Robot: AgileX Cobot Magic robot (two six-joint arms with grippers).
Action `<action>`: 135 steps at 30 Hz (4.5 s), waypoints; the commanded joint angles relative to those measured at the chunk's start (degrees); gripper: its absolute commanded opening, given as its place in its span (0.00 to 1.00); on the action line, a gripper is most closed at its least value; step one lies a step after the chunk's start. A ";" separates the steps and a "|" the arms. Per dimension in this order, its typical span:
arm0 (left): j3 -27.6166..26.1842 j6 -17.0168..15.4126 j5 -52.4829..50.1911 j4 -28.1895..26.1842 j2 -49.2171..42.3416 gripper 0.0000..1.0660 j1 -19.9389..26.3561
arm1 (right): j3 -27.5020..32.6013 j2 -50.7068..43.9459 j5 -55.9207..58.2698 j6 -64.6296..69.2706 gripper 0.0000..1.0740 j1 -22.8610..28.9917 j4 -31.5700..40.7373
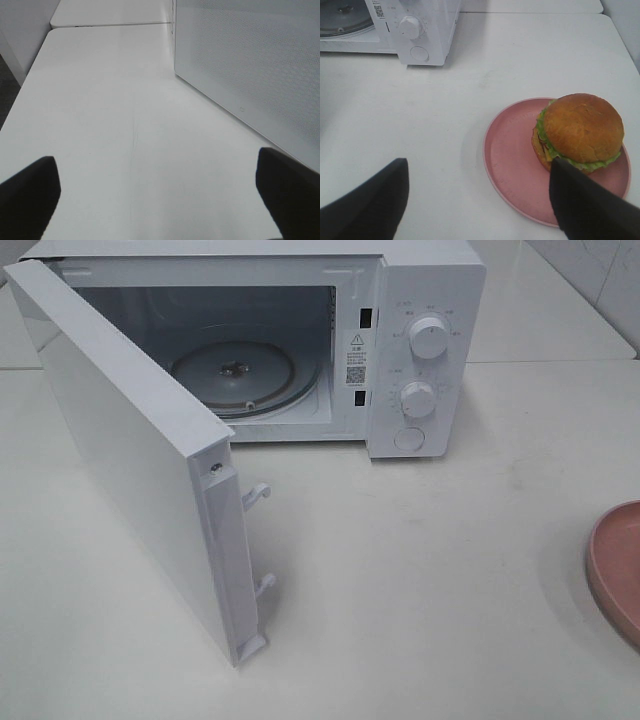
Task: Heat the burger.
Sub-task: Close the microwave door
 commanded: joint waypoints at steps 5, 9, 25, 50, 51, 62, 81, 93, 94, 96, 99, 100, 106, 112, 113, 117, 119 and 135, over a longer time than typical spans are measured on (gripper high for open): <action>0.23 -0.06 -0.17 0.00 -0.34 0.94 0.06 | 0.11 -1.72 -0.74 -0.57 0.71 -0.40 0.17; 0.23 -0.06 -0.17 0.00 -0.34 0.94 0.06 | 0.11 -1.72 -0.74 -0.57 0.71 -0.40 0.17; 0.23 -0.11 -0.17 0.00 -0.34 0.94 0.06 | 0.11 -1.72 -0.74 -0.57 0.71 -0.40 0.17; -0.80 -0.06 -16.67 -2.29 8.25 0.14 0.06 | 0.11 -1.72 -0.74 -0.57 0.71 -0.40 0.17; -0.69 -0.06 -17.59 -2.41 9.45 0.09 0.06 | 0.11 -1.72 -0.74 -0.57 0.71 -0.40 0.17; 8.48 0.11 -40.79 -2.81 20.51 0.00 0.06 | 0.11 -1.72 -0.74 -0.57 0.71 -0.40 0.17; 20.57 0.06 -77.98 -2.29 36.78 0.00 0.06 | 0.11 -1.72 -0.74 -0.57 0.71 -0.40 0.17; 20.11 -4.13 -91.39 6.13 54.77 0.00 -5.44 | 0.11 -1.72 -0.74 -0.57 0.71 -0.40 0.17; 20.11 -4.13 -91.39 6.13 54.77 0.00 -5.44 | 0.11 -1.72 -0.74 -0.57 0.71 -0.40 0.17; 20.11 -4.13 -92.42 6.19 55.98 0.00 -6.02 | 0.11 -1.72 -0.74 -0.57 0.71 -0.40 0.17; 19.31 -4.13 -94.31 6.53 59.13 0.00 -7.73 | 0.11 -1.72 -0.74 -0.57 0.71 -0.40 0.17; 18.33 -4.13 -95.28 7.62 61.36 0.00 -9.05 | 0.11 -1.72 -0.74 -0.57 0.71 -0.40 0.17; 16.96 -4.13 -99.24 9.05 67.61 0.00 -12.72 | 0.11 -1.72 -0.74 -0.57 0.71 -0.40 0.17; 16.84 -4.13 -105.20 8.82 74.60 0.00 -17.53 | 0.11 -1.72 -0.74 -0.57 0.71 -0.40 0.17; 16.84 -4.13 -105.20 8.82 74.60 0.00 -17.53 | 0.11 -1.72 -0.74 -0.57 0.71 -0.40 0.17; 15.64 -4.13 -107.66 6.99 79.47 0.00 -21.03 | 0.11 -1.72 -0.74 -0.57 0.71 -0.40 0.17; 15.01 -4.13 -107.77 6.99 80.27 0.00 -21.60 | 0.11 -1.72 -0.74 -0.57 0.71 -0.40 0.17; 4.41 -3.95 -107.66 3.09 88.87 0.00 -29.39 | 0.11 -1.72 -0.74 -0.57 0.71 -0.40 0.17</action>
